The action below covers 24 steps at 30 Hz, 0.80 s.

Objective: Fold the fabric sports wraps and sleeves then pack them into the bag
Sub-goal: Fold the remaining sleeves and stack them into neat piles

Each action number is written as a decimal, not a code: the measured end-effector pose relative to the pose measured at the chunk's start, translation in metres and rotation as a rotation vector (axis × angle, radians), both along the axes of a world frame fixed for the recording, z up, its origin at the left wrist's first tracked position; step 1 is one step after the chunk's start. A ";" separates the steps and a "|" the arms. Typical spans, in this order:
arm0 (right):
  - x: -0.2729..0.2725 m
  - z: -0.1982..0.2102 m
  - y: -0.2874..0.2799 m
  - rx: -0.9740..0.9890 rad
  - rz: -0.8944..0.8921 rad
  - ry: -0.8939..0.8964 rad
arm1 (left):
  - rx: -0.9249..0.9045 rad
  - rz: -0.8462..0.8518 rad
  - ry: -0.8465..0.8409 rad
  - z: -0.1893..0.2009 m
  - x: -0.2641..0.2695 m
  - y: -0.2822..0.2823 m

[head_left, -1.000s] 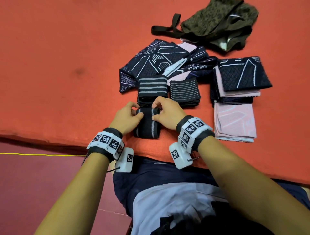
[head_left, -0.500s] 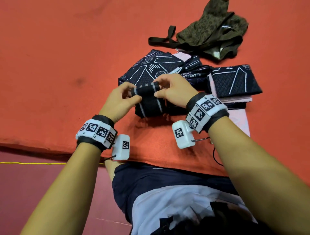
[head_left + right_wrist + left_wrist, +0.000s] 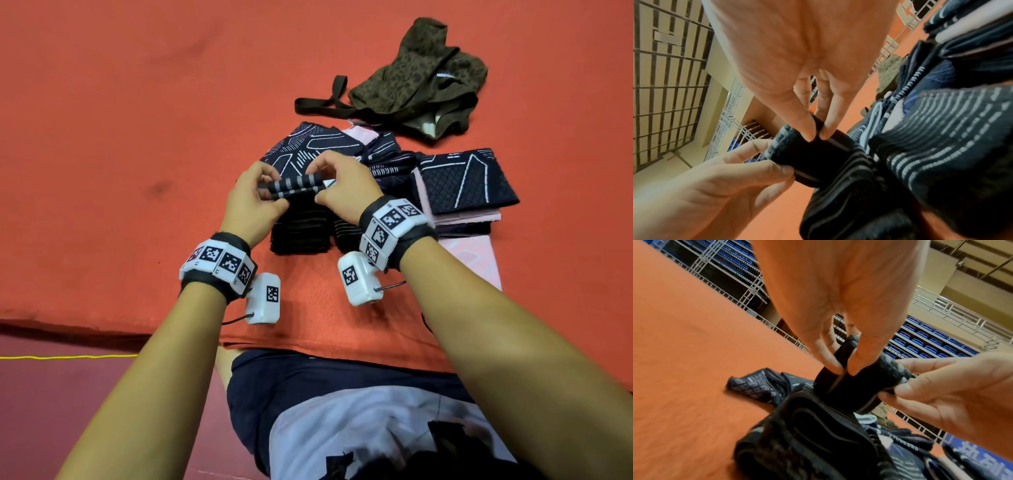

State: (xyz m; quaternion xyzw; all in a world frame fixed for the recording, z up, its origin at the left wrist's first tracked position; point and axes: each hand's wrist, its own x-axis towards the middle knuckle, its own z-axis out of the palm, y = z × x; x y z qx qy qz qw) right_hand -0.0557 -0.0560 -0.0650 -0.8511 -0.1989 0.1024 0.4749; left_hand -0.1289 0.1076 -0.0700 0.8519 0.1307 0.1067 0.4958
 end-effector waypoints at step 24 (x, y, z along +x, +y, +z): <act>-0.008 -0.051 0.008 -0.186 0.051 0.014 | 0.305 0.011 0.188 -0.042 0.003 0.006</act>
